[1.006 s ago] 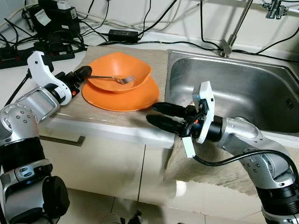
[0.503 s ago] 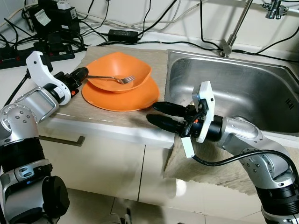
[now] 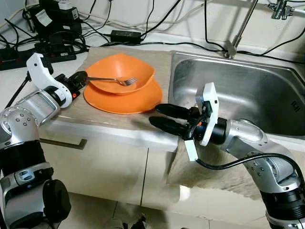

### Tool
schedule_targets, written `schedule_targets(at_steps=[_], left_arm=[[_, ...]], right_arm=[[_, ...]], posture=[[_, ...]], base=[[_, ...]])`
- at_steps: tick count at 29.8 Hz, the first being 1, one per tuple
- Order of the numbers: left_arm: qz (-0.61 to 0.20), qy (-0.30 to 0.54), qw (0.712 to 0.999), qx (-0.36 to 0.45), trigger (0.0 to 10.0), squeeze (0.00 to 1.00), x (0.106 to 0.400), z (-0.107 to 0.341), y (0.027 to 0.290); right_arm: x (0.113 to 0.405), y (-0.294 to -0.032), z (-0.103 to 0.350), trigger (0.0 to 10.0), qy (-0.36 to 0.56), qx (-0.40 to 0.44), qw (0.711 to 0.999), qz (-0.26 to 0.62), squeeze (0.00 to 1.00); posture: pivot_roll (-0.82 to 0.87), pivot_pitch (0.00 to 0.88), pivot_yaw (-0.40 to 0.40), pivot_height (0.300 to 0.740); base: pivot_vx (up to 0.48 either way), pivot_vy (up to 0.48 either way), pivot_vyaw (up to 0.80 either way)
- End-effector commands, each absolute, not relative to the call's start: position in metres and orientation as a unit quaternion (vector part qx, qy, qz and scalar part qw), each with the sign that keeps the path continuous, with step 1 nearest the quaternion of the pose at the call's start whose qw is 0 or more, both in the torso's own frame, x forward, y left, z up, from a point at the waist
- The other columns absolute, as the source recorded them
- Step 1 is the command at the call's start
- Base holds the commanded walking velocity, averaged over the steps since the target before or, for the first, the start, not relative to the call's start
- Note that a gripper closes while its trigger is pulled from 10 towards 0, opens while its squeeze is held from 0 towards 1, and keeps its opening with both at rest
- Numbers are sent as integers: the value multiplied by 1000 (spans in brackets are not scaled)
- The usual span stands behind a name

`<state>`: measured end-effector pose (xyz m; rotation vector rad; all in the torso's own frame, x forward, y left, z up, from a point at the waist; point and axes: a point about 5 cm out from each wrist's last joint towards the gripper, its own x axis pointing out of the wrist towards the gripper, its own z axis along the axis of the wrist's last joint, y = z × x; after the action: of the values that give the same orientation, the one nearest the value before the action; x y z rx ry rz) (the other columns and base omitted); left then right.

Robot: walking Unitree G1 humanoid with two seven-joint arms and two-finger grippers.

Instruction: Kitchen organization

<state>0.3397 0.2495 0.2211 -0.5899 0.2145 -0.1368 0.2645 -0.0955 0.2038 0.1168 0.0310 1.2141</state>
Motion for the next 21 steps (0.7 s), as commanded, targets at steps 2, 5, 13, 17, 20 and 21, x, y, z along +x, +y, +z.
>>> schedule_targets(at_steps=[2, 5, 13, 17, 20, 21], left_arm=[[-73, 96, 949, -291, 0, 0, 342, 230, 248], [-74, 94, 949, -291, 0, 0, 342, 230, 249], [-83, 73, 945, -307, 0, 0, 342, 238, 249], [-98, 33, 936, -338, 0, 0, 342, 250, 249], [-112, 9, 930, -350, 0, 0, 341, 259, 247], [-114, 7, 929, -352, 0, 0, 341, 260, 246]], right_arm=[[266, -96, 207, 10000, 6, 46, 820, 571, 0], [266, -96, 207, 10000, 6, 46, 820, 571, 0], [266, -97, 207, 10000, 3, 47, 820, 570, 0], [270, -99, 215, 10000, -15, 65, 827, 558, 0], [279, -102, 224, 10000, -38, 91, 846, 524, 0], [280, -103, 225, 10000, -41, 94, 849, 519, 0]], posture=[[-18, 0, -44, 740], [-16, 0, -44, 740], [-16, 0, -43, 740], [-16, 0, -42, 740], [-15, 0, -42, 740], [-15, 0, -42, 740]], base=[[0, 0, 0], [0, 0, 0], [0, 0, 0], [0, 0, 0], [0, 0, 0], [0, 0, 0]])
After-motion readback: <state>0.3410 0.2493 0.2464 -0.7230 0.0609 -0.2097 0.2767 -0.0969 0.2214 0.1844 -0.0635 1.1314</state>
